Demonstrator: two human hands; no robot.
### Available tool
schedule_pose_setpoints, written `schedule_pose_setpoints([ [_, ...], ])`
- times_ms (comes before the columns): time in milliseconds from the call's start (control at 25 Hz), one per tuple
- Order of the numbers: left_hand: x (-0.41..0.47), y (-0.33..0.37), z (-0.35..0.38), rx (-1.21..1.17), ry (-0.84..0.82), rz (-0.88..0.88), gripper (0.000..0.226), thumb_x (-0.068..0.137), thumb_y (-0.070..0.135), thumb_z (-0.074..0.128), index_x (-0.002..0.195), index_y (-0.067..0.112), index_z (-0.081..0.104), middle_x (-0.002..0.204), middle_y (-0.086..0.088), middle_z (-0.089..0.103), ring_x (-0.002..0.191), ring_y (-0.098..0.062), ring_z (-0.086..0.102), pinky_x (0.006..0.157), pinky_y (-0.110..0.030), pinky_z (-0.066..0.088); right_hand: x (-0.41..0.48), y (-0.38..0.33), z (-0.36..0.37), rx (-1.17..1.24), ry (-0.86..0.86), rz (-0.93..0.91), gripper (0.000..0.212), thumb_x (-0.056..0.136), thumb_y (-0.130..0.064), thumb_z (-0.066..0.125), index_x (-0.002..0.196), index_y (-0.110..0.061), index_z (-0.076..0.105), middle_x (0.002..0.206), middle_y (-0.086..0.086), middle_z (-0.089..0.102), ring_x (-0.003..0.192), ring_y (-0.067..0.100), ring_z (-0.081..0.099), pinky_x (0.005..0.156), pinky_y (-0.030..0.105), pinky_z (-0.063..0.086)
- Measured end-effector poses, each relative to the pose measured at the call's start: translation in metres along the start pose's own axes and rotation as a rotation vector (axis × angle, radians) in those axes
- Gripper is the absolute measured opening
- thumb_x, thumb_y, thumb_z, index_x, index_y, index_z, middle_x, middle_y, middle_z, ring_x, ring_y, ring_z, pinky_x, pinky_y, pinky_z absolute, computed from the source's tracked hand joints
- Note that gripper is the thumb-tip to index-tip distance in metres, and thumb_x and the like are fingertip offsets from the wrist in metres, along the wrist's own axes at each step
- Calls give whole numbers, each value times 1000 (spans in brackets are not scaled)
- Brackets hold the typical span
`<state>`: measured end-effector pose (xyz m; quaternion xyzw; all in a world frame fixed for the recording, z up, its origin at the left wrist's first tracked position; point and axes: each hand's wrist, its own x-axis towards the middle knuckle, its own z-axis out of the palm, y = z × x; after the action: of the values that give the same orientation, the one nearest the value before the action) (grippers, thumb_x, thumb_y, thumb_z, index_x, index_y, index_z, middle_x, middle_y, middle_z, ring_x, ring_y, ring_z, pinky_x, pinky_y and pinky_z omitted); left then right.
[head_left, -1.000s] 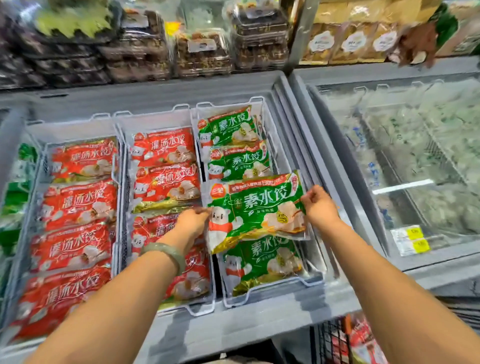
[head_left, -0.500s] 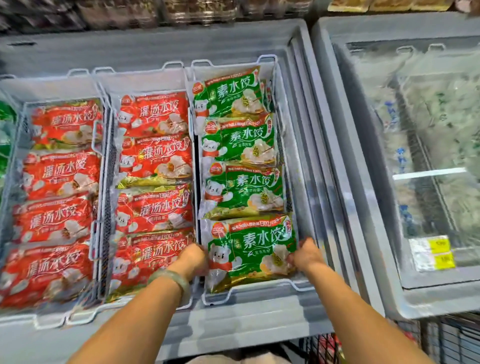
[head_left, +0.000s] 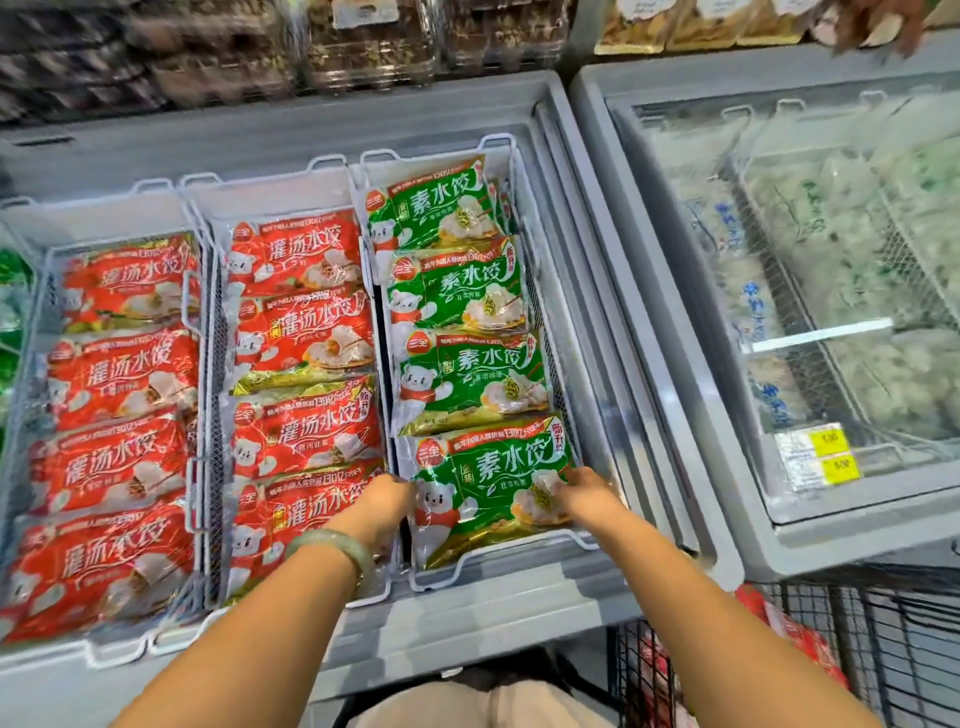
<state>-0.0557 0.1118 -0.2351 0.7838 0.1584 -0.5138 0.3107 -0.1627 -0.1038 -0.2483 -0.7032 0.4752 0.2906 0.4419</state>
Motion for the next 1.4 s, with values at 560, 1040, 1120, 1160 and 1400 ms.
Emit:
schedule_pose_setpoints([
  [560,-93,31,-3,14,-293,337,31,101,12,35,126,3,51,119,-6,61,87,-12,59,67,-20,43,-153,85,20,777,328,-58,15,95,-14,51,80,-15,55,78,4,59,50,8,54,52,20,40],
  [1040,-167,22,95,187,-543,419,16,97,19,45,97,12,60,80,1,62,70,-12,55,65,-22,44,-272,232,36,827,500,122,12,98,-15,46,99,-6,53,88,8,58,71,20,55,55,24,44],
  [1120,-176,26,115,198,-534,444,15,96,20,48,103,13,59,85,0,64,75,-13,57,70,-24,46,-278,255,33,821,488,121,16,98,-17,47,104,-4,54,96,10,60,74,20,56,59,27,44],
  [1160,-180,27,125,206,-526,457,16,96,20,48,104,13,59,87,0,64,76,-12,58,71,-25,47,-278,265,32,821,485,123,13,98,-17,47,101,-6,54,95,10,60,75,20,55,58,26,43],
  [1400,-208,18,239,264,-506,439,20,98,20,43,108,11,57,90,0,64,80,-12,58,75,-23,49,-273,360,3,826,440,179,14,97,-19,48,88,-11,56,90,9,60,60,15,53,44,19,37],
])
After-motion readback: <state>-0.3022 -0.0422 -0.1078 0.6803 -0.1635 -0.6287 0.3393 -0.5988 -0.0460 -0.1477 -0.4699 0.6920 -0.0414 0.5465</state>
